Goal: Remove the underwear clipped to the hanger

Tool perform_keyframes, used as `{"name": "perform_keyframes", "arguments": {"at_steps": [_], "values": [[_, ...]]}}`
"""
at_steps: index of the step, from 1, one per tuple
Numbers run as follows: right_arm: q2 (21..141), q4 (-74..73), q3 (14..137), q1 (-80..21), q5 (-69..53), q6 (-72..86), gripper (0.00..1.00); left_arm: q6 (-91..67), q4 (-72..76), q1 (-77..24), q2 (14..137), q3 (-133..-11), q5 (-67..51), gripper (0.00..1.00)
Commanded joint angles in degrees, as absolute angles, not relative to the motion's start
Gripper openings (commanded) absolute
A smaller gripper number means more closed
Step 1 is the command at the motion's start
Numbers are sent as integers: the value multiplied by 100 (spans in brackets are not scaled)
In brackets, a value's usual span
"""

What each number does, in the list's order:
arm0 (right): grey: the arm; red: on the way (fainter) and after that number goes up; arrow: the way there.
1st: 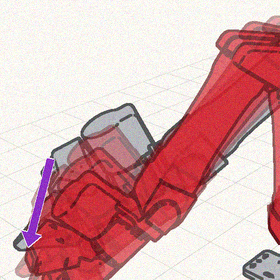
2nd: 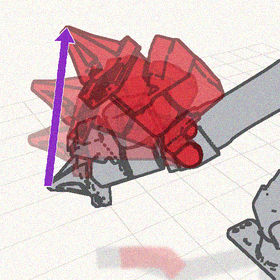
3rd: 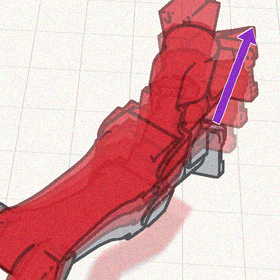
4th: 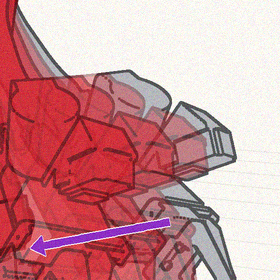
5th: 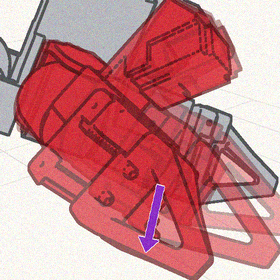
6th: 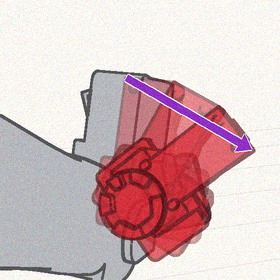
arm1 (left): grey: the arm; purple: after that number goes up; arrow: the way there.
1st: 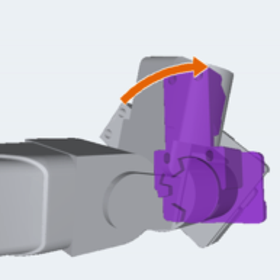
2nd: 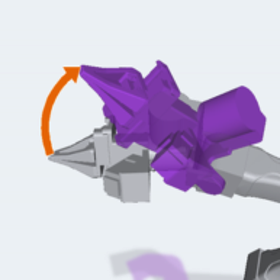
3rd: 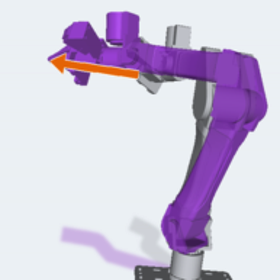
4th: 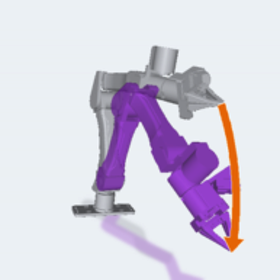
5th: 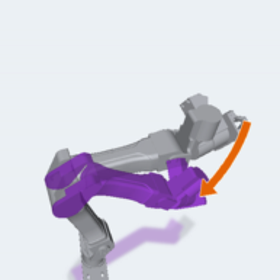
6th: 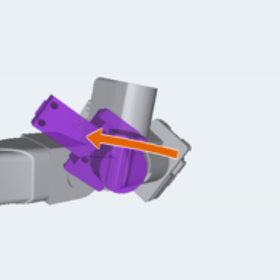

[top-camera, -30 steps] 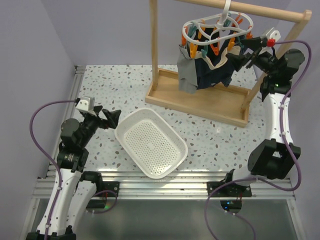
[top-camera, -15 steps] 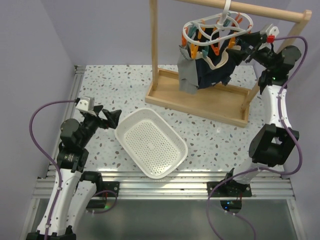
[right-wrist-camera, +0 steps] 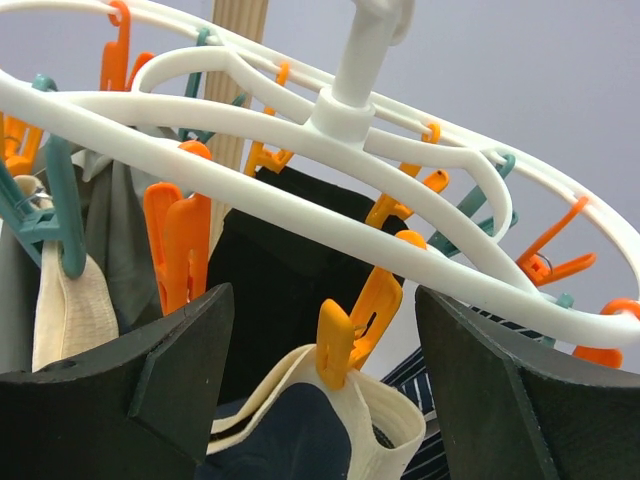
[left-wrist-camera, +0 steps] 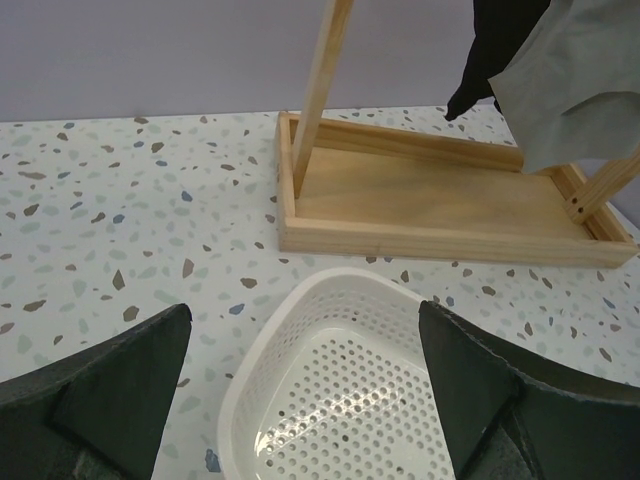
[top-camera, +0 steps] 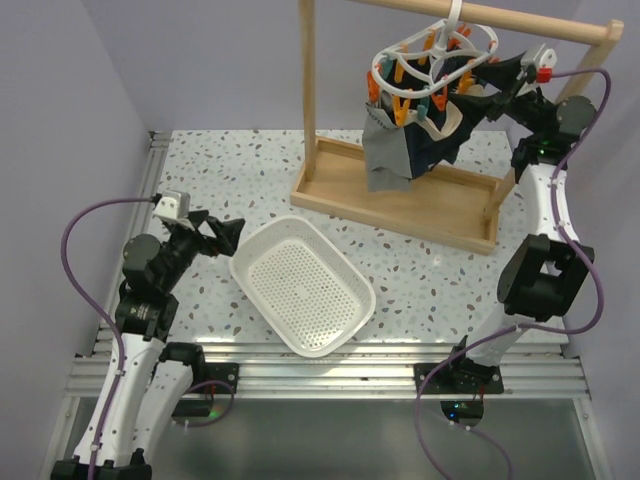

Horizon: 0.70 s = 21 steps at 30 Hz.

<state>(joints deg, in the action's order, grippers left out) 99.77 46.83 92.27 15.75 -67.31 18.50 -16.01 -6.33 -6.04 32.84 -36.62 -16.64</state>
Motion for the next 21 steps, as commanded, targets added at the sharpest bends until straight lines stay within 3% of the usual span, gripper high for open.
{"name": "perform_keyframes", "arguments": {"at_steps": [1,11,21], "values": [[10090,5335,9571,1529,-6785,2329,76,-1749,-264,-571,3313,-3726,-1802,100],[10353,5554,9738,1468,-6873,2750,73,-1828,-272,-571,3287,-3753,-1837,100],[10336,5766,9686,1459,-7005,2918,61,-1890,-334,-571,3234,-3771,-1837,100]]}}
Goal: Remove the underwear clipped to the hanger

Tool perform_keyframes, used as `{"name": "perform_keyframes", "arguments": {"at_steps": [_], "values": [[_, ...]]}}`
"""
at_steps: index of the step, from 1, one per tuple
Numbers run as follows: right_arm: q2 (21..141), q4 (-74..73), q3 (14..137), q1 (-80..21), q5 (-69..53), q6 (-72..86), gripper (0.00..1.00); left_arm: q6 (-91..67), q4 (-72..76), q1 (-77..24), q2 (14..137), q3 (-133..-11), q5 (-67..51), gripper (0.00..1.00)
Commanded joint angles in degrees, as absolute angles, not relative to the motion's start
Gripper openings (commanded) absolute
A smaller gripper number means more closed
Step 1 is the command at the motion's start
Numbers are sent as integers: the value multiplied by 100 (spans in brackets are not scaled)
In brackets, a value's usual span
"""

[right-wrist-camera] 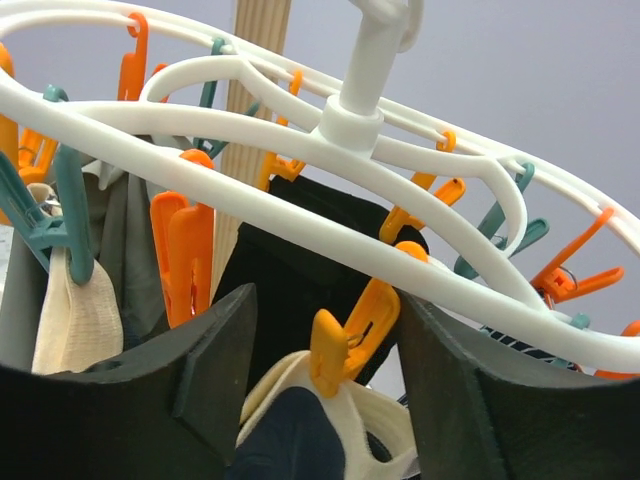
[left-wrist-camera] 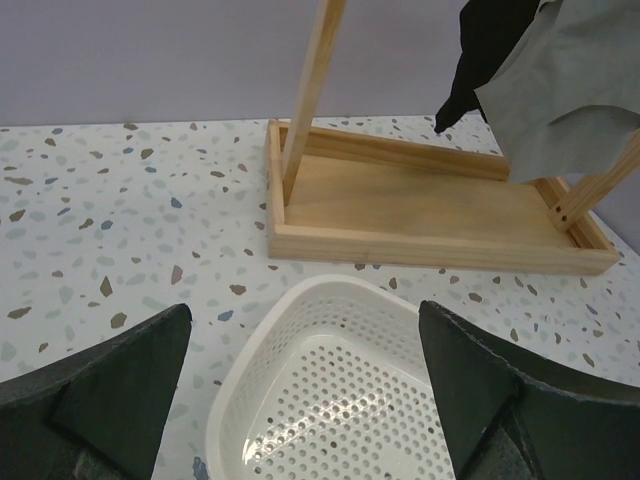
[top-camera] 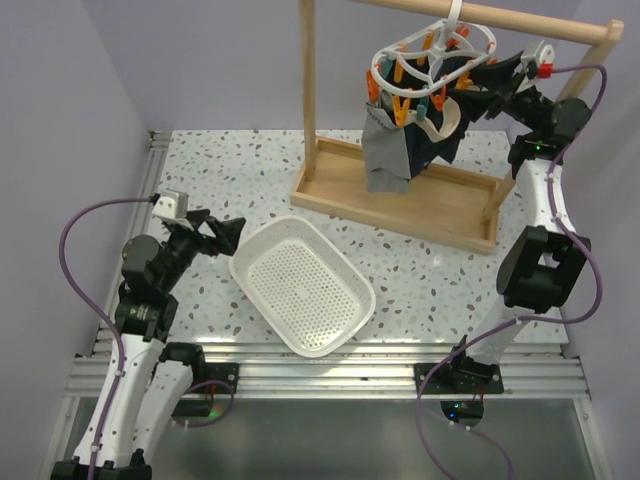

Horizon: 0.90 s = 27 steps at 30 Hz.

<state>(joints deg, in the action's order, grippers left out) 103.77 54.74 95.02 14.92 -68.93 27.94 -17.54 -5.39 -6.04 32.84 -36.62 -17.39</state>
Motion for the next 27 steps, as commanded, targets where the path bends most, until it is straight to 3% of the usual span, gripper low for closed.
{"name": "perform_keyframes", "arguments": {"at_steps": [1,15,16,17,20,25,27], "values": [[10336,5774,9668,1459,-6996,2909,59,-1907,-343,-571,3226,-3771,-1837,100],[10116,5669,9378,1459,-6996,2734,8,-2004,-369,-571,3138,-3806,-1846,100],[10090,5660,9361,1459,-6996,2716,9,-2013,-369,-571,3138,-3806,-1846,100],[10055,5660,9334,1459,-6987,2725,21,-2021,-360,-571,3129,-3806,-1846,100],[9985,5651,9229,1459,-6996,2716,41,-2065,-369,-571,3111,-3814,-1854,100],[9651,5494,8895,1459,-7136,2585,63,-2153,-343,-571,3085,-3806,-1872,100],[9380,5222,8711,1468,-7163,2235,82,-2180,-334,-571,3067,-3806,-1881,100]]}}
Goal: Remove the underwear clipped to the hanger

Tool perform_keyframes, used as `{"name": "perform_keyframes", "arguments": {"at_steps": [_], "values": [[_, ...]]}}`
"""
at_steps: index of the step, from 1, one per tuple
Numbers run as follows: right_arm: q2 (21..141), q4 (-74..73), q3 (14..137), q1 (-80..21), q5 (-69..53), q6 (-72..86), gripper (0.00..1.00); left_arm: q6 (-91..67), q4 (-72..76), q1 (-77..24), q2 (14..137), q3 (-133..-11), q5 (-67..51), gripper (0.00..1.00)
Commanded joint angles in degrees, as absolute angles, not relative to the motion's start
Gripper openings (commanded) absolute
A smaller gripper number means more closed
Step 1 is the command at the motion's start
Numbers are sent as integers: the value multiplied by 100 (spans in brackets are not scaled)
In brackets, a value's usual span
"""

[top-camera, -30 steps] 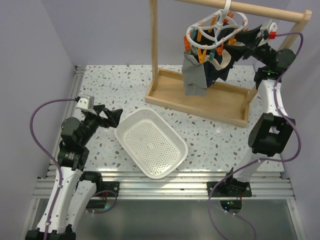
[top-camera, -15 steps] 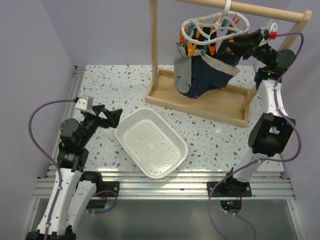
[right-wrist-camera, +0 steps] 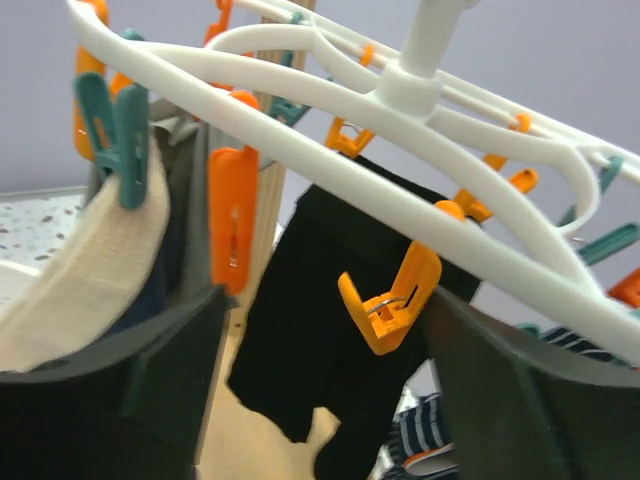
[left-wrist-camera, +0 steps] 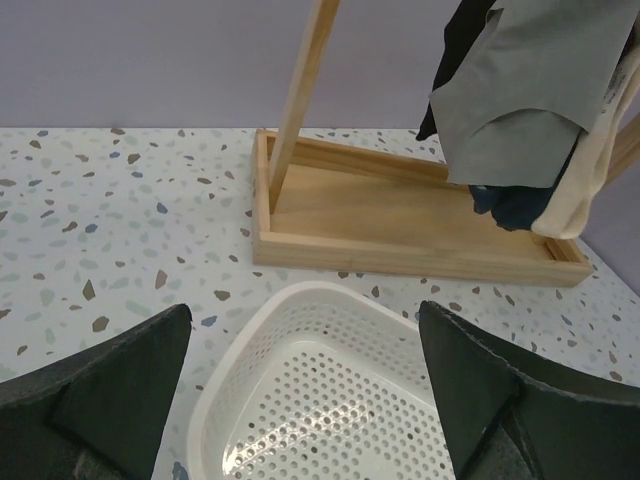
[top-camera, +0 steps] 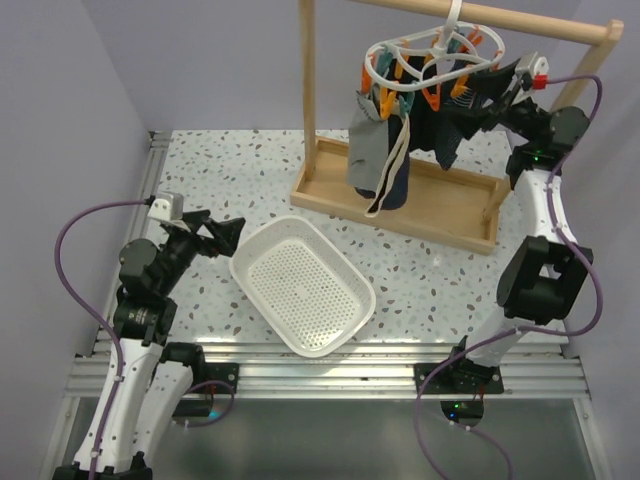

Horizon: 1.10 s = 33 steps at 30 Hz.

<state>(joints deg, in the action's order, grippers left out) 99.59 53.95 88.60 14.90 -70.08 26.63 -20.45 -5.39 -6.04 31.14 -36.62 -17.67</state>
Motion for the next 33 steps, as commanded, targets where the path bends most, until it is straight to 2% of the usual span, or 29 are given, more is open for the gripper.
{"name": "perform_keyframes", "arguments": {"at_steps": [1,4,5,9,14,20,24,27,29,31,33], "values": [[9274,4751,8649,1468,-7137,2032,96,-2206,-334,-571,3067,-3806,-1881,100],[8755,2801,8543,1468,-6709,585,99,-2224,-325,-571,3032,-3779,-1898,100],[8650,2256,8604,1459,-6576,-342,99,-2215,-325,-571,3015,-3762,-1907,100],[8245,1198,8569,1485,-5891,-712,98,-2224,-308,-571,3015,-3735,-1925,100],[7771,975,8150,1494,-4880,-221,99,-2180,-308,-571,2980,-3735,-1925,100],[7085,1309,7252,1494,-4474,228,98,-2162,-316,-571,2979,-3709,-1934,100],[7040,1388,7023,1477,-5095,465,99,-2180,-255,-571,3006,-3683,-1969,100],[6962,2141,6611,1189,-5983,914,99,-2188,-202,-571,3032,-3665,-2013,100],[6708,1988,6320,637,-6038,145,99,-2206,-141,-571,3050,-3656,-2030,100],[6566,1049,6275,195,-5785,-1231,99,-2215,-123,-571,3050,-3648,-2030,100],[6495,975,6145,-304,-5565,-1590,99,-2224,-141,-571,3015,-3648,-2039,100]]}}
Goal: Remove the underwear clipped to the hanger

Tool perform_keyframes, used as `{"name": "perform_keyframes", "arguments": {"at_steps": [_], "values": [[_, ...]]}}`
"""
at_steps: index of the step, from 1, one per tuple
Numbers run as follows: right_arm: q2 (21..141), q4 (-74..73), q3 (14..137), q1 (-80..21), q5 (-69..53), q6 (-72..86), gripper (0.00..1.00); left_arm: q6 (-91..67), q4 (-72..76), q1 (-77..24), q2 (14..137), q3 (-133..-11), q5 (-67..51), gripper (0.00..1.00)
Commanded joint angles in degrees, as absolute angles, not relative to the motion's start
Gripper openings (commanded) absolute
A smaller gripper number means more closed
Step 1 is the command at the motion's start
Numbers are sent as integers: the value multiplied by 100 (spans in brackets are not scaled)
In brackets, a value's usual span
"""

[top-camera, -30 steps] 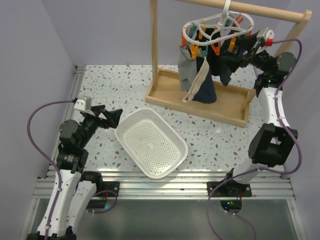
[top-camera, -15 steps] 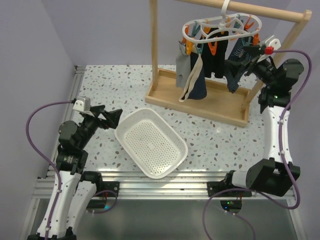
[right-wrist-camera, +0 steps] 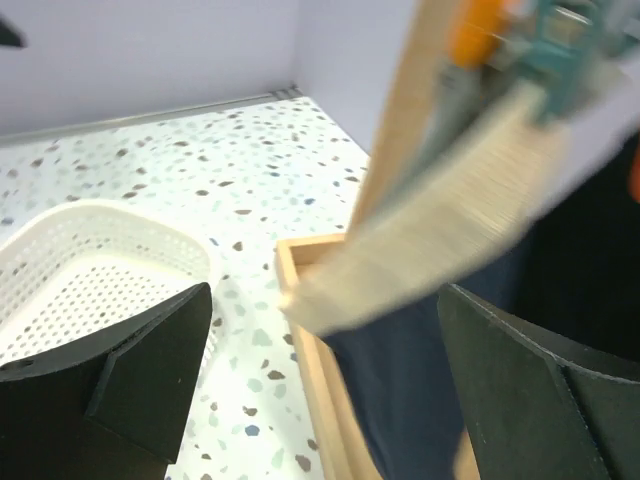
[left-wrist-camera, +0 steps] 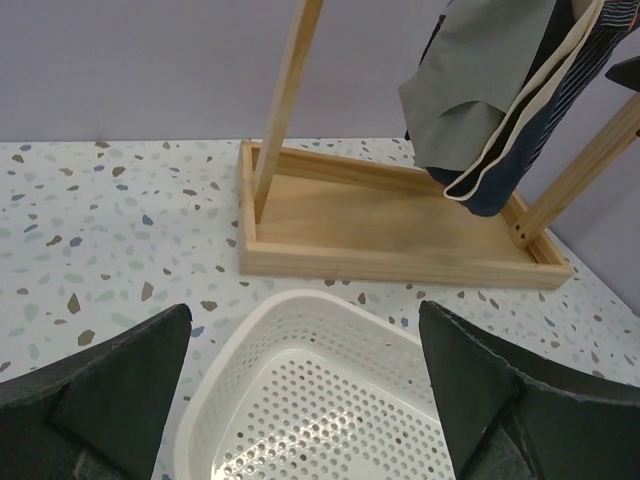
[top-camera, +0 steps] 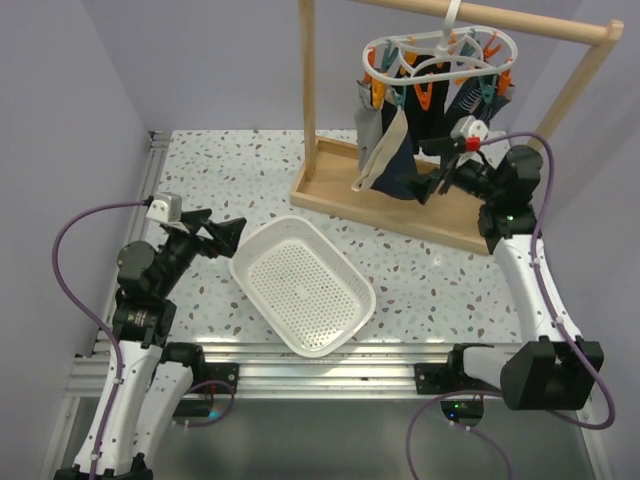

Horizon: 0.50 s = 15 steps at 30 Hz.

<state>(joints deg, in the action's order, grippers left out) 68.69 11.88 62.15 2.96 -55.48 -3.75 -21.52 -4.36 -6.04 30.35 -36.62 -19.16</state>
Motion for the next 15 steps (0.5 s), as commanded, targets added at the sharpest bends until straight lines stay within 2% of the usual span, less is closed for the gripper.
{"name": "perform_keyframes", "arguments": {"at_steps": [1,8,15], "values": [[6486,1132,6074,-421,-5407,-1591,99,-2224,-149,-571,3006,-3656,-2030,100],[6759,2828,5898,-852,-3781,-757,99,-2250,-316,-571,2830,-3630,-1969,100],[6969,3865,5836,-1335,-2534,-922,99,-2303,-325,-571,2830,-3630,-1942,100]]}}
